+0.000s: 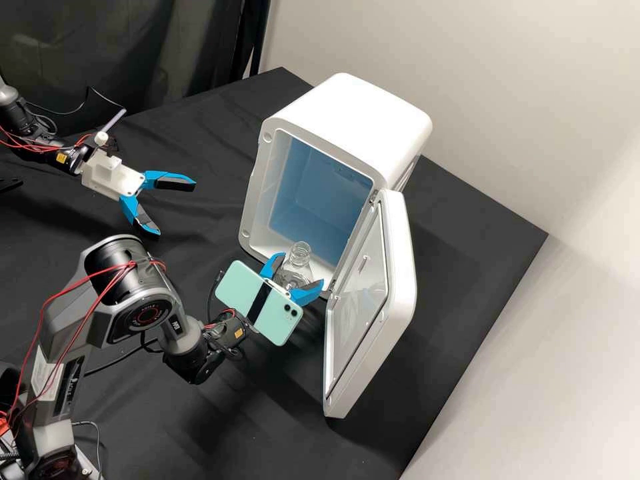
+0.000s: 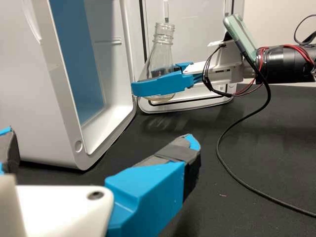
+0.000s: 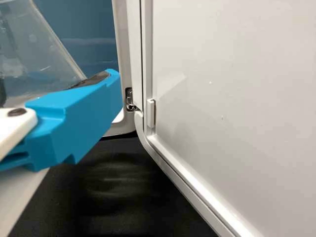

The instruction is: Place the flask in the incubator

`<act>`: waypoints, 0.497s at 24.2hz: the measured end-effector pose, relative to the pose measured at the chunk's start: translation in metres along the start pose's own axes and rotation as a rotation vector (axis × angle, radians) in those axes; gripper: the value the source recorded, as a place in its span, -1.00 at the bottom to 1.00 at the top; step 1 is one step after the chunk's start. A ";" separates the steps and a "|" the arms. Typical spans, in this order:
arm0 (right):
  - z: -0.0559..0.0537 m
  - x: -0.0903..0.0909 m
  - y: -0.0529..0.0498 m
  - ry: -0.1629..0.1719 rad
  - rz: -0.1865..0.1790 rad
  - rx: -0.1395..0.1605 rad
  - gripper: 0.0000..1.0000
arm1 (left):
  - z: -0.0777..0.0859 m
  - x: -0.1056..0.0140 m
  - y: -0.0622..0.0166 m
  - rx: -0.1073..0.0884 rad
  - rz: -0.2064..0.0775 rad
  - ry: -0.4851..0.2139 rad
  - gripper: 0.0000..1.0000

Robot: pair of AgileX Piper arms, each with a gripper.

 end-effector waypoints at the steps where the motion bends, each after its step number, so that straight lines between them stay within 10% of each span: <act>1: 0.000 0.000 0.000 0.000 0.000 0.002 -1.00 | 0.000 0.000 0.0000 0.000 0.000 0.000 1.00; 12: 0.000 0.000 0.000 0.000 0.000 0.002 -1.00 | 0.000 0.002 0.0029 0.003 0.014 -0.004 1.00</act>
